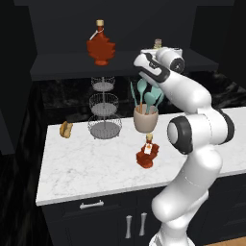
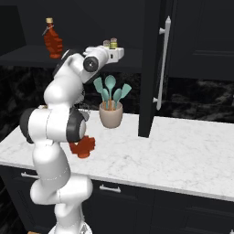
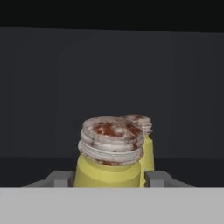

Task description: Put the shaker and condiment bottle from the counter next to their counterparts in the cabinet.

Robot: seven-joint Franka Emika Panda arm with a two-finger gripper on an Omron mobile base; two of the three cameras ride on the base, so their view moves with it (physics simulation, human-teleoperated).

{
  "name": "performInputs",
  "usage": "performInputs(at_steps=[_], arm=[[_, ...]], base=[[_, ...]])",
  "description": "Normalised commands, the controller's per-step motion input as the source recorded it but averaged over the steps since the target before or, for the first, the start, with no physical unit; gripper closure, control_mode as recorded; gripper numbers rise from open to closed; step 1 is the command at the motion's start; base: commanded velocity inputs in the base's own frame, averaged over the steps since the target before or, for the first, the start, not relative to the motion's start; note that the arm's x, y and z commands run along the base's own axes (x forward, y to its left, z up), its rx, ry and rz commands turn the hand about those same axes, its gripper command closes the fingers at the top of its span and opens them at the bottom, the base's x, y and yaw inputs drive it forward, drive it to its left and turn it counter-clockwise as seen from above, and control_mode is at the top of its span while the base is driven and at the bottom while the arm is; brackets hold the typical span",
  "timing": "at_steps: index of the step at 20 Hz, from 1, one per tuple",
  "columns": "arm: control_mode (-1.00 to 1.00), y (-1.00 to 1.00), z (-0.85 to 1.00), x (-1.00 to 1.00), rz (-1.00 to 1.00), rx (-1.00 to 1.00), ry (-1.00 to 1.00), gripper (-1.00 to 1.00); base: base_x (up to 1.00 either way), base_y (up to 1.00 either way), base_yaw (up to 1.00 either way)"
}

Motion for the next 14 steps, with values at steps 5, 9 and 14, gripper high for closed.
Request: performInputs(at_steps=[5, 9, 14], arm=[[-1.0, -0.22, 0.34, -0.41, 0.0, 0.07, 0.0, -1.0], [-1.0, -0.14, 0.21, -0.55, 0.0, 0.08, 0.0, -1.0], [-1.0, -0.03, 0.28, -0.91, 0.0, 0.06, 0.0, -1.0]], base=[[0.0, 0.0, 0.0], [0.0, 0.0, 0.0], [0.0, 0.0, 0.0]])
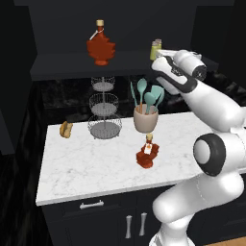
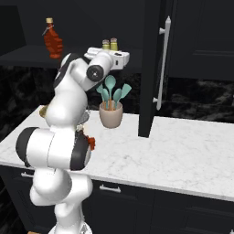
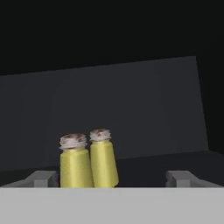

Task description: Put the shaker and condiment bottle from the counter next to their counterparts in the cabinet.

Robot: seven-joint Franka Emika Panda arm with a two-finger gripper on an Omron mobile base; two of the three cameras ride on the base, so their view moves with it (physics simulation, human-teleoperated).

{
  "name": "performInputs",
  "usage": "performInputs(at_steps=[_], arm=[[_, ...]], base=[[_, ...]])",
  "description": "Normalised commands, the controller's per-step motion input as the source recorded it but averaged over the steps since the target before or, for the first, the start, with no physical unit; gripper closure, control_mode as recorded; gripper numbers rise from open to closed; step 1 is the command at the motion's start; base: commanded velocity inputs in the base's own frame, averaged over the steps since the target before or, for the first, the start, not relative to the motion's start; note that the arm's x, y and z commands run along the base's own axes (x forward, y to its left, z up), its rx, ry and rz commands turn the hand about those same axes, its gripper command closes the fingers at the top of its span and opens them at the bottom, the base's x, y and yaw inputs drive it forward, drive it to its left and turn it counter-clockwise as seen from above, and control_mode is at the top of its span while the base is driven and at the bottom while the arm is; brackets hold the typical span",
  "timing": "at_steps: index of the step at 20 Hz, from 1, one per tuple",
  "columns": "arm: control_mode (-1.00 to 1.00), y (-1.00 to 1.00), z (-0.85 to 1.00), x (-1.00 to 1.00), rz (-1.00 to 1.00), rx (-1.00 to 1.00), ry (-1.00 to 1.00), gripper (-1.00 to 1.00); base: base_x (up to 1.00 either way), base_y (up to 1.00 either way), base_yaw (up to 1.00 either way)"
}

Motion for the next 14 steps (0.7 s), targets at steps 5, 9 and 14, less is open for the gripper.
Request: performInputs(at_steps=[5, 9, 14], arm=[[-1.0, 0.04, 0.37, -0.92, 0.0, 0.06, 0.0, -1.0], [-1.0, 0.19, 0.54, -0.82, 0.0, 0.02, 0.02, -1.0], [-1.0, 0.31, 0.39, -0.76, 0.0, 0.0, 0.07, -1.0]], base=[[0.0, 0.0, 0.0], [0.0, 0.0, 0.0], [0.0, 0.0, 0.0]])
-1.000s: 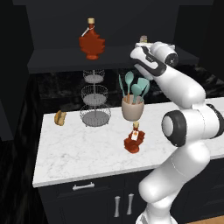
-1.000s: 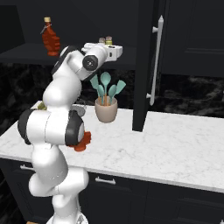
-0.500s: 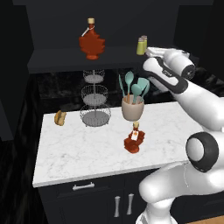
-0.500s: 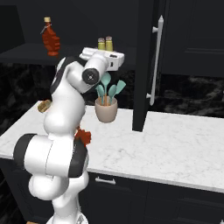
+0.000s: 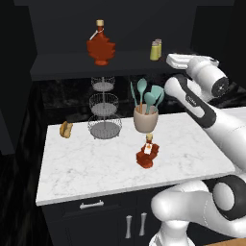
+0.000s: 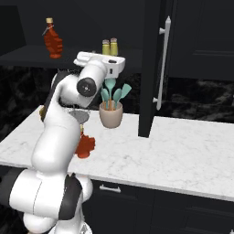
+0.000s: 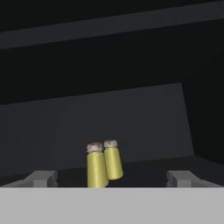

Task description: Put the shaker and condiment bottle from the counter next to their counterparts in the cabinet.

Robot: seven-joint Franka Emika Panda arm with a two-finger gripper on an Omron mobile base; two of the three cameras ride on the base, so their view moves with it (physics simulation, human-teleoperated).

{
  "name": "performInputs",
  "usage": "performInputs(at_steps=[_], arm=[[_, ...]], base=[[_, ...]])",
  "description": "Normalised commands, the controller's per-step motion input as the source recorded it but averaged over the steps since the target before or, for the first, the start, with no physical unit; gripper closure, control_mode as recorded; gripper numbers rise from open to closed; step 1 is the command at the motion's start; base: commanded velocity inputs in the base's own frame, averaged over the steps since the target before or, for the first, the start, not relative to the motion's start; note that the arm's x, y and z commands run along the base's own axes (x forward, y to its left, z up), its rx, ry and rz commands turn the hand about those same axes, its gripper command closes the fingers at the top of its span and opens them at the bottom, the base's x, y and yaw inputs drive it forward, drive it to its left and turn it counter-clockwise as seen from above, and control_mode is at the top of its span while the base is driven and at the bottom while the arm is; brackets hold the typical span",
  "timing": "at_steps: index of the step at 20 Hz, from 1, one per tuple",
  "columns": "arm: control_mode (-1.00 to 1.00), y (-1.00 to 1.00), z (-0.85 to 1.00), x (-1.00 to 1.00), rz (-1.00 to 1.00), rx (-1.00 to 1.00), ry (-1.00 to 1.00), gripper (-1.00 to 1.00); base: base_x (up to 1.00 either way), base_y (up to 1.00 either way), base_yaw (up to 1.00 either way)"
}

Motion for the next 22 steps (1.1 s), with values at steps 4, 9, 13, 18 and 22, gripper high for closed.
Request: performInputs(at_steps=[4, 9, 13, 18, 22], arm=[[-1.0, 0.38, 0.12, -0.8, 0.0, 0.0, 0.05, -1.0], [-1.0, 0.31, 0.0, -0.81, 0.0, 0.0, 0.01, -1.0], [-1.0, 0.23, 0.04, -0.79, -0.01, 0.0, 0.04, -1.0], [-1.0, 0.2, -0.01, -0.47, -0.04, -0.01, 0.16, -1.0], [-1.0, 0.22, -0.21, -0.45, -0.1, -0.03, 0.13, -1.0]], base=[[0.0, 0.0, 0.0], [0.0, 0.0, 0.0], [0.0, 0.0, 0.0], [0.0, 0.0, 0.0], [0.0, 0.0, 0.0]])
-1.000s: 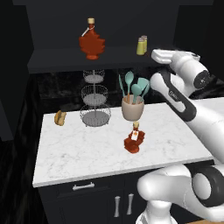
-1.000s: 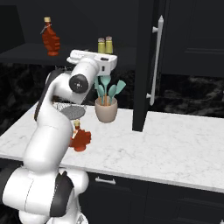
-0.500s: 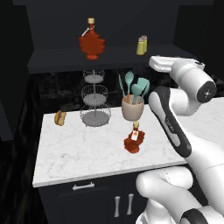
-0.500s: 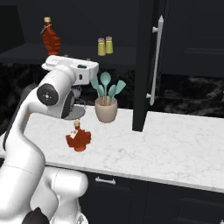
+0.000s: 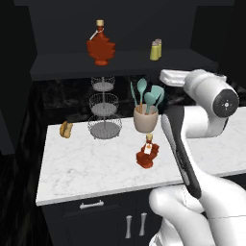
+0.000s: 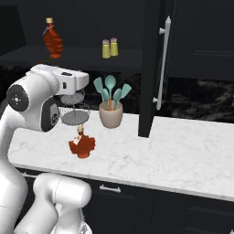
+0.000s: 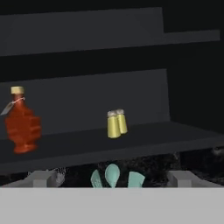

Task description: Put the shaker and condiment bottle from the counter next to their counterparts in the cabinet.

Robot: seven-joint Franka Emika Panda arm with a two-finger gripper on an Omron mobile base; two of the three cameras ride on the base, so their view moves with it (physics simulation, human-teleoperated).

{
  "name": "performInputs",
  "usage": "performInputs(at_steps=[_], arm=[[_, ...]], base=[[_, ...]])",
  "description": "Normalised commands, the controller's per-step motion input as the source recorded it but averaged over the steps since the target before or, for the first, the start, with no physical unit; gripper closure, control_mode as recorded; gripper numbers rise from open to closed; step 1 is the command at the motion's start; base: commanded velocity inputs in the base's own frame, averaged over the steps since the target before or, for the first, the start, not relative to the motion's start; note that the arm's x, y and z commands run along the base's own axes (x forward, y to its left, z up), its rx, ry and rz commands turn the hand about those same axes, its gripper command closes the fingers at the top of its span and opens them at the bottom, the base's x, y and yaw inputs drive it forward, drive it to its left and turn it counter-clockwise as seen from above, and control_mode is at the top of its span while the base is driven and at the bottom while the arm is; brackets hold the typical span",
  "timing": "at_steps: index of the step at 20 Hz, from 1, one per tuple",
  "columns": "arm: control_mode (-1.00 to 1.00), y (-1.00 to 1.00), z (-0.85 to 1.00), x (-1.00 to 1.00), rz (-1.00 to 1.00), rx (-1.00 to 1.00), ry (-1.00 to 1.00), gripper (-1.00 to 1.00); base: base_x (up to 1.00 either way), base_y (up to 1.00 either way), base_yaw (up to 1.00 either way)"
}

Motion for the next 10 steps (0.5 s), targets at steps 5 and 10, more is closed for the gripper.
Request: performInputs(at_steps=[5, 10], arm=[[-1.0, 0.1, -0.51, -0.8, -0.11, -0.05, 0.0, -1.0], [-1.0, 0.09, -0.78, -0.42, -0.06, -0.11, 0.03, -1.0]], base=[[0.0, 0.0, 0.0], [0.0, 0.0, 0.0]])
